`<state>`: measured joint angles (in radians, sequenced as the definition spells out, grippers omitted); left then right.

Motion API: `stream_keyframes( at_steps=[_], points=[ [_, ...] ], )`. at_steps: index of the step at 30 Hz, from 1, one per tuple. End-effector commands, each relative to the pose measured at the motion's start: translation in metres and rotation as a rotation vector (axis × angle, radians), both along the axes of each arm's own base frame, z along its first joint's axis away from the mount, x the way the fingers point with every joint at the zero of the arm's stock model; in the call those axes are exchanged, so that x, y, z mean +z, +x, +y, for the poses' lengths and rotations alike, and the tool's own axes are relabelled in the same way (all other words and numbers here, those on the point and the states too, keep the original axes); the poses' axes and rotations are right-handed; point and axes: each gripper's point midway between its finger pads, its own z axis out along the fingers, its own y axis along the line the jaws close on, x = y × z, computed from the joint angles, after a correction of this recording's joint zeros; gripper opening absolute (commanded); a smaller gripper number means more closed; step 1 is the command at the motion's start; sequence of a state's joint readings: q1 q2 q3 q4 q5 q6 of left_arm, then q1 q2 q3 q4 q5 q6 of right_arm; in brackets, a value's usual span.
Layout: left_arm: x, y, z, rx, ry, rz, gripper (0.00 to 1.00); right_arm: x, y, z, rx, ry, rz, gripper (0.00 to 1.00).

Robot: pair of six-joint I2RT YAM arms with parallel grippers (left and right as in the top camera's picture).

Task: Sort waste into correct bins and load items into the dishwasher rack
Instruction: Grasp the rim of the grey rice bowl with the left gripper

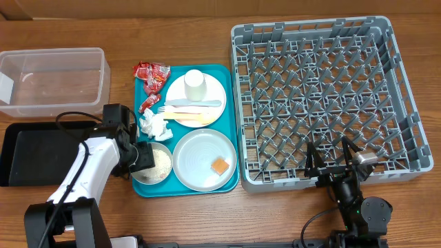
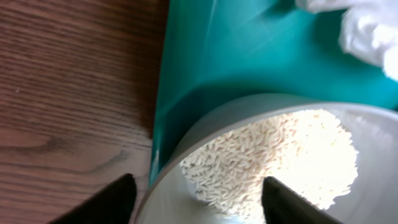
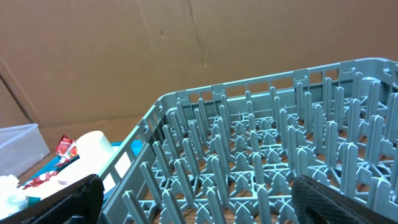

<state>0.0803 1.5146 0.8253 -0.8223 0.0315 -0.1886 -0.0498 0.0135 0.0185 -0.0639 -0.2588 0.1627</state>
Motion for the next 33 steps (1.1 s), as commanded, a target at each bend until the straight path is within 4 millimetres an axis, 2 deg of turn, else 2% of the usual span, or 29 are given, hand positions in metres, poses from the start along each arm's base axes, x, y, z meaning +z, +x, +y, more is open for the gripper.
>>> stream_keyframes(
  at_steps=[1,7,9,10,14,21,23,33],
  points=[
    [-0.0020,0.0004,-0.0003,0.002,-0.009,0.000,0.52,-0.0011,-0.0004,0.0023,0.011,-0.004,-0.008,1.00],
    [-0.0017,0.0048,0.0001,0.002,-0.008,-0.018,0.52,-0.0011,-0.0004,0.0022,0.010,-0.004,-0.008,1.00],
    [-0.0017,0.0048,0.0002,0.002,-0.007,-0.018,0.46,-0.0011,-0.0004,0.0022,0.010,-0.004,-0.008,1.00],
    [-0.0017,0.0048,0.0002,0.002,-0.007,-0.018,0.38,-0.0011,-0.0004,0.0022,0.010,-0.004,-0.008,1.00],
    [-0.0018,0.0045,0.0033,-0.003,0.011,-0.017,0.20,-0.0011,-0.0004,0.0022,0.010,-0.004,-0.008,1.00],
    [-0.0018,0.0045,0.0032,-0.003,0.011,-0.017,0.15,-0.0012,-0.0004,0.0023,0.011,-0.004,-0.007,1.00],
    [-0.0018,0.0043,0.0032,-0.003,0.011,-0.016,0.05,-0.0012,-0.0004,0.0022,0.010,-0.004,-0.007,1.00],
    [-0.0013,0.0022,0.0045,-0.002,0.018,-0.006,0.04,-0.0012,-0.0004,0.0023,0.011,-0.004,-0.007,1.00]
  ],
)
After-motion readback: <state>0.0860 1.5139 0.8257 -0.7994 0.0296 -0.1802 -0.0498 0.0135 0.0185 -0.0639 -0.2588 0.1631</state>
